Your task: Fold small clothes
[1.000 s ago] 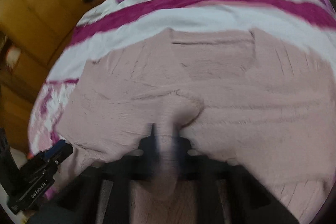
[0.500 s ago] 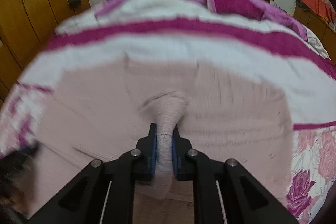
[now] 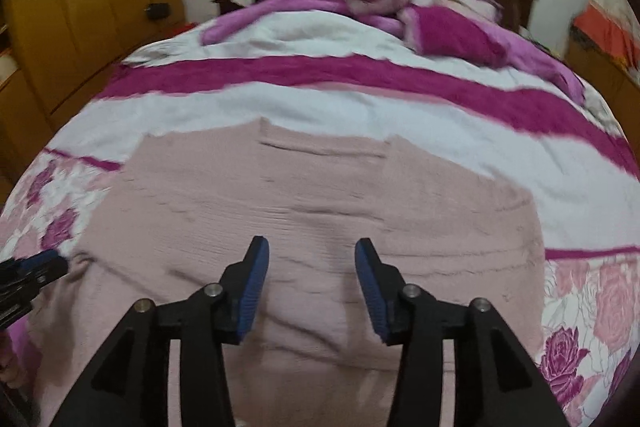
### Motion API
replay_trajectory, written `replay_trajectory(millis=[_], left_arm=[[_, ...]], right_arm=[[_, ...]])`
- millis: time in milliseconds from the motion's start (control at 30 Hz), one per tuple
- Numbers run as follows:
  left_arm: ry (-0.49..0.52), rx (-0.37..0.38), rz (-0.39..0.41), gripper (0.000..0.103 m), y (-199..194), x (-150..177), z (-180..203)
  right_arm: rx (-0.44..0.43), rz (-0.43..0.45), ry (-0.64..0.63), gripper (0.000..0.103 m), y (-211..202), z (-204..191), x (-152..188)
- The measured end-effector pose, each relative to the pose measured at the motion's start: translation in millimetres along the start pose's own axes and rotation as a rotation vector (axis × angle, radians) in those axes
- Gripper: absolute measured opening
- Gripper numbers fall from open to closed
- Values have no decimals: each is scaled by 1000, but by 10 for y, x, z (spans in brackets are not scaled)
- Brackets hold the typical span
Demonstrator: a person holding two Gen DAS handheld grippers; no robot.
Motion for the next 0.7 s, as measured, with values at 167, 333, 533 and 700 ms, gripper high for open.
replay_trajectory(millis=[167, 333, 533, 700], left_arm=[[-11, -2, -10, 7, 40, -4, 4], [-13, -10, -14, 7, 67, 14, -14], [-22, -13, -16, 7, 83, 17, -49], [-18, -14, -15, 7, 86, 18, -52]], right_arm=[[-69, -7, -97, 50, -1, -436, -5], [-78, -33, -131, 50, 131, -660, 37], [-81, -64, -125, 50, 299, -711, 88], [-89, -88, -105, 50, 412, -687, 138]])
Point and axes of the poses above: each gripper's, at about its wrist camera, not at the fingertips, and y roughly the way its jaws point, z to its right, x to its underside, the point moved 5 cm from there along y, roughly the way its jaws point, and after that the axes turned 4 degrees about -y, right-handed, at the moved point
